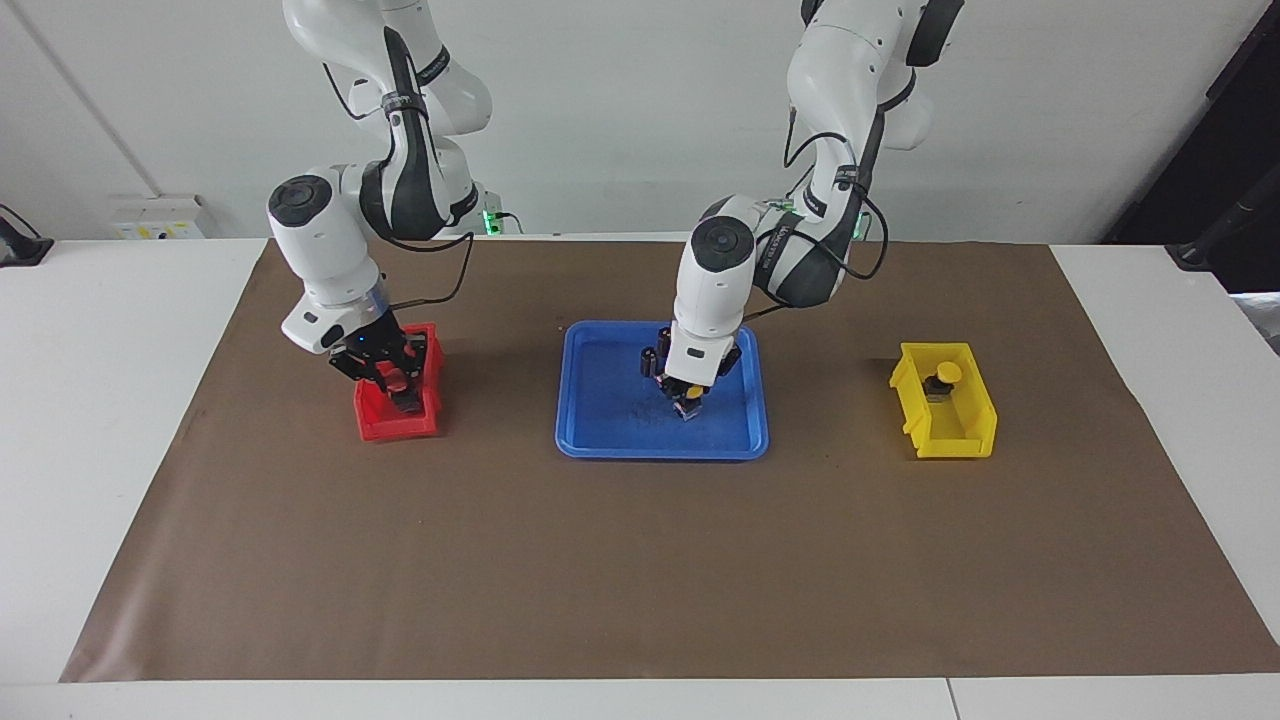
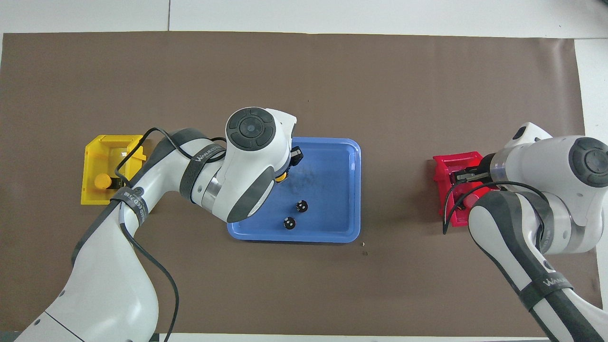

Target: Sort red and yellow buttons by color

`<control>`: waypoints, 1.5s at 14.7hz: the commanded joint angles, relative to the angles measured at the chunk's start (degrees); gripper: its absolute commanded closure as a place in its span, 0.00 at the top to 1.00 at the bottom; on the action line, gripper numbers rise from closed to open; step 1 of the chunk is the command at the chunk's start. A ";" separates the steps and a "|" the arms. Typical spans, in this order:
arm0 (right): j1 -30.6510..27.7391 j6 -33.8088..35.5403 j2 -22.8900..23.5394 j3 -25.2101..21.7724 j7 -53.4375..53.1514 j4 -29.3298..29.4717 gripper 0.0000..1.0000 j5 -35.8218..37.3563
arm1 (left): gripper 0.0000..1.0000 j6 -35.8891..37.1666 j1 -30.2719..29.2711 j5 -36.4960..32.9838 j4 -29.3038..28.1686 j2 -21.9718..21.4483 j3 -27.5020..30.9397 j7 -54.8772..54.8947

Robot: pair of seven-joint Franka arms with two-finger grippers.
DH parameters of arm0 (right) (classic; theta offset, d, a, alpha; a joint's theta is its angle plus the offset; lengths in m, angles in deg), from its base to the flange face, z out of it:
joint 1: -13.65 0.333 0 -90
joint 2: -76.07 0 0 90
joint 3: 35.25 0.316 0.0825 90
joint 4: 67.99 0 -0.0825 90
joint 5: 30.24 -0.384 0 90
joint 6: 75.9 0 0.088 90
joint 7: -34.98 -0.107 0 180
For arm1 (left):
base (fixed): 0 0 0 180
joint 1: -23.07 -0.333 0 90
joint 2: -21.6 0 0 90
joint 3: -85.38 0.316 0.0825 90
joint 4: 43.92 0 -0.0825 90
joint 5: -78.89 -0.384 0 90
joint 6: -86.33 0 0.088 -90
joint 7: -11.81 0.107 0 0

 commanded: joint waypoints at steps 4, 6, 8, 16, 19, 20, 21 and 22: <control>-0.71 -2.55 -0.62 0.42 1.88 -2.03 0.55 -1.29 | 0.02 12.54 -2.52 1.92 10.98 0.96 1.54 -0.74; -0.62 -1.85 -0.53 0.42 1.88 -1.51 0.62 -1.21 | 0.01 16.48 -3.32 -2.53 11.34 -1.41 4.16 1.44; -0.36 0.94 -0.10 0.42 2.14 1.03 0.63 -1.21 | 0.01 21.75 -6.98 -4.50 11.25 -4.04 5.84 12.46; -0.71 25.90 -0.18 0.42 1.26 20.79 0.75 -0.77 | 0.01 23.29 -30.12 -7.66 10.91 -7.22 6.19 56.17; -1.50 35.47 -1.06 -0.10 1.26 28.17 1.00 -0.15 | 0.01 16.62 -32.68 -7.14 6.44 -8.27 6.11 58.93; -2.54 39.60 -0.97 -0.19 1.26 31.68 1.00 0.20 | 0.01 15.55 -32.59 -7.14 5.03 -8.62 6.02 60.85; -3.86 43.38 -0.89 -0.11 1.26 35.20 1.00 0.72 | 0.01 15.80 -32.59 -7.14 4.84 -8.80 6.02 66.00; -4.66 45.85 -0.80 -0.11 1.26 37.67 1.00 0.81 | 0.01 15.89 -32.59 -7.14 4.75 -8.80 6.11 70.49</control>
